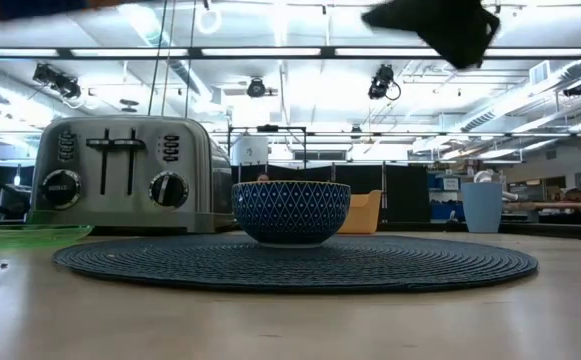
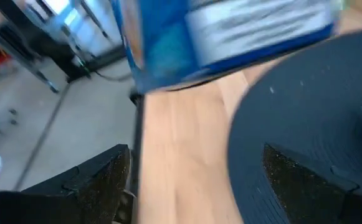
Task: Arrange a breakfast setting
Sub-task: Pour the cereal into the blue and yellow bowl
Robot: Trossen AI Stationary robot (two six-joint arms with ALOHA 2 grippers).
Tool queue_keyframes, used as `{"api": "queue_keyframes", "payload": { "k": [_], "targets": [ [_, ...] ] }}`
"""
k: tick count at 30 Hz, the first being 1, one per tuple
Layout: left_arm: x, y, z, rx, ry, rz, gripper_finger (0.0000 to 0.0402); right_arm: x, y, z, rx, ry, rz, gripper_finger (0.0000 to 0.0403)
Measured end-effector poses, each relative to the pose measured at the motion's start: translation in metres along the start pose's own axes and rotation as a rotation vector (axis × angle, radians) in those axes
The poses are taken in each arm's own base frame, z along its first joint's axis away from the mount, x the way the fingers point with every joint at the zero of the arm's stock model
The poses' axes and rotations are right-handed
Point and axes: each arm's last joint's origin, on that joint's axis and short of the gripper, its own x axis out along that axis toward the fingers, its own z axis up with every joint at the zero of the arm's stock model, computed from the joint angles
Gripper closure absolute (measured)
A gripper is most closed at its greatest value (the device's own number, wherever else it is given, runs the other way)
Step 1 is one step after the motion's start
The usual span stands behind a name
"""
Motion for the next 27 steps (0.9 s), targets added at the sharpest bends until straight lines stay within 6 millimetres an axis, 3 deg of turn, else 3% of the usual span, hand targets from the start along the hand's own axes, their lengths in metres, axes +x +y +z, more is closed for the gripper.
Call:
{"api": "queue_keyframes", "payload": {
  "k": [10,27],
  "targets": [
    [-0.032,-0.004,0.019,0.03,-0.161,-0.035,0.0401,-0.01,0.008,0.029,0.045,-0.217,0.046,0.0037],
    [-0.054,-0.008,0.029,0.046,-0.226,-0.142,0.0401,-0.017,0.016,0.057,0.09,-0.463,0.17,0.0037]
  ]
}}
